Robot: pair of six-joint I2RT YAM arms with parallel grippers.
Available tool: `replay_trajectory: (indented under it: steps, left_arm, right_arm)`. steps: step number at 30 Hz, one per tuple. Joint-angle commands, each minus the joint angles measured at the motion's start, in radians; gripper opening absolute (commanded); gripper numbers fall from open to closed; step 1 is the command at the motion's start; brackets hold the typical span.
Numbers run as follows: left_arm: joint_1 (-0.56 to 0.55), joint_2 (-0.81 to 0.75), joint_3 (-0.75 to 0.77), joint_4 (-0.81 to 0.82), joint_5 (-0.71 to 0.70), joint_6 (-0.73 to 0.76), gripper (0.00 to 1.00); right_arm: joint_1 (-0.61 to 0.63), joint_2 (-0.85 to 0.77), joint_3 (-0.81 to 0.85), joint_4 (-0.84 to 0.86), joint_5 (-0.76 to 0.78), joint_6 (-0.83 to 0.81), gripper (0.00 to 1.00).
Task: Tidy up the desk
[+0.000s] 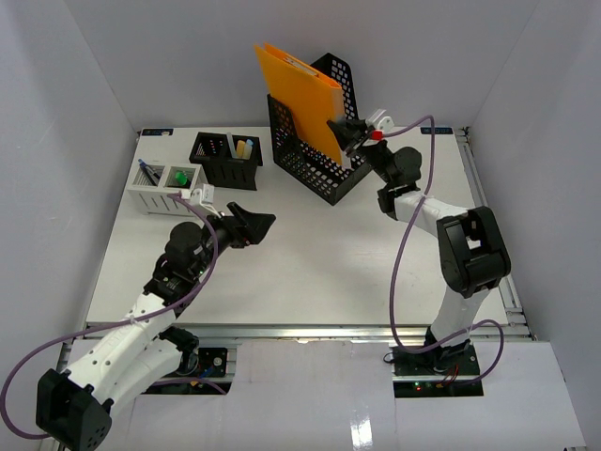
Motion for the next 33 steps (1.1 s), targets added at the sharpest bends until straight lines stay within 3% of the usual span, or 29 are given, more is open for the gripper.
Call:
replay_trajectory:
  steps: [1, 16, 21, 27, 33]
  left_arm:
    - [0.004, 0.005, 0.004, 0.018, 0.023, -0.003, 0.98]
    - [0.005, 0.015, 0.056, -0.049, 0.006, -0.004, 0.98]
    - [0.004, 0.020, 0.062, -0.046, 0.007, -0.014, 0.98]
    - [0.006, 0.035, 0.069, -0.042, 0.026, -0.027, 0.98]
    - [0.005, 0.048, 0.083, -0.038, 0.024, -0.029, 0.98]
  right_arm:
    - [0.016, 0.080, 0.091, 0.382, 0.083, 0.023, 0.08]
    - [0.015, 0.236, 0.123, 0.602, 0.180, 0.128, 0.08]
    - [-0.018, 0.231, 0.127, 0.621, 0.129, 0.243, 0.08]
    - [-0.078, 0.296, 0.266, 0.624, 0.037, 0.427, 0.08]
    - [-0.085, 0.310, 0.348, 0.624, -0.036, 0.386, 0.08]
